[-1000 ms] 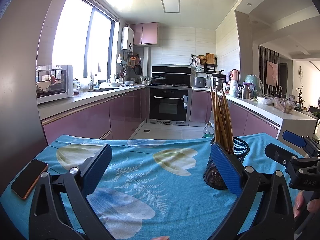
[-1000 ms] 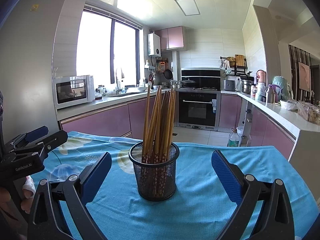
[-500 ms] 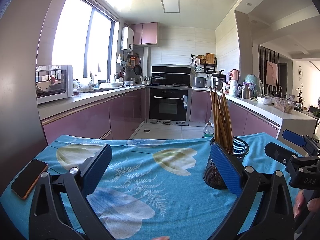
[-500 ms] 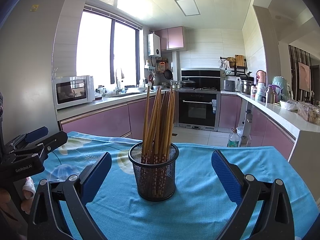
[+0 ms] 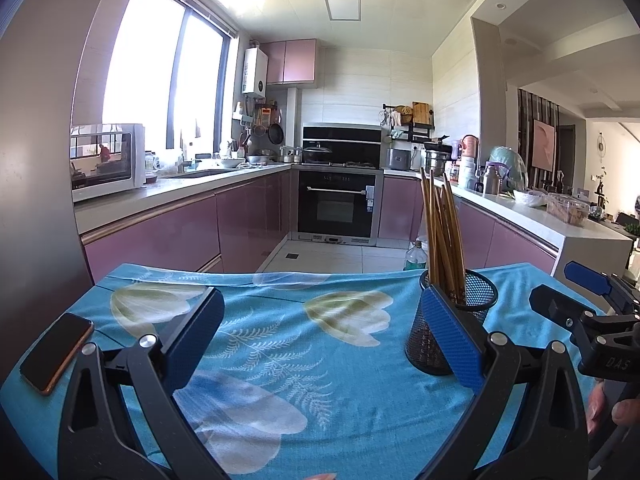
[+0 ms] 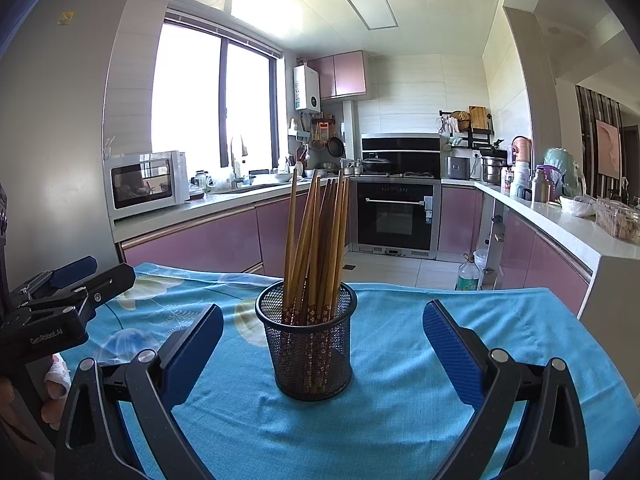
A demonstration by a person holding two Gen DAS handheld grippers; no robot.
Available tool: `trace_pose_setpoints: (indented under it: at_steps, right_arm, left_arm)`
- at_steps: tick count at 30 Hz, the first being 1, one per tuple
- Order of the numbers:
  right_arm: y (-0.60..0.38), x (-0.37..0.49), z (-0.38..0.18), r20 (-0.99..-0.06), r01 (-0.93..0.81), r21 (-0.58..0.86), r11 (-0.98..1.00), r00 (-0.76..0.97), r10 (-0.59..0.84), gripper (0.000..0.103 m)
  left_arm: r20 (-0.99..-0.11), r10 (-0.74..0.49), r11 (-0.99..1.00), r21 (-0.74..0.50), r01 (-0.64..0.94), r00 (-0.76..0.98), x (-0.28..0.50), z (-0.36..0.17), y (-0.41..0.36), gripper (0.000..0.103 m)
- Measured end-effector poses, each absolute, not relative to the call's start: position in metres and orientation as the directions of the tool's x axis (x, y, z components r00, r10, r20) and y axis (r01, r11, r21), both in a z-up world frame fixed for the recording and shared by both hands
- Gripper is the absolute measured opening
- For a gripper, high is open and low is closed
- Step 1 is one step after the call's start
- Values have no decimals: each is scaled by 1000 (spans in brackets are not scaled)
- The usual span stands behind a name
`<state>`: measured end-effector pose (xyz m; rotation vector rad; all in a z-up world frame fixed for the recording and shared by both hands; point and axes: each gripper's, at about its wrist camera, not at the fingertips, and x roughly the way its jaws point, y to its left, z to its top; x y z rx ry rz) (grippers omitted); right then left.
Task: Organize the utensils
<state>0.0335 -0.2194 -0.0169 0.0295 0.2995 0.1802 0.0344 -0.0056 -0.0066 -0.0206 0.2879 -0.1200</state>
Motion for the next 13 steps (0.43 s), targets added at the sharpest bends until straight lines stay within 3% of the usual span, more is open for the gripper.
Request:
trace_pose_setpoints:
  at_steps: [8,13]
  right_arm:
    - [-227,40,-23,-330,-157,53,986,929,166,97]
    - [-266,74,-47,-526,-27,-11,1000,850,17,97]
  left_arm:
    - [-327,-118,993,-31,115,938,42,-13,-5,97]
    - [-407,-92,996,-51,78,909,61,-22,14,97]
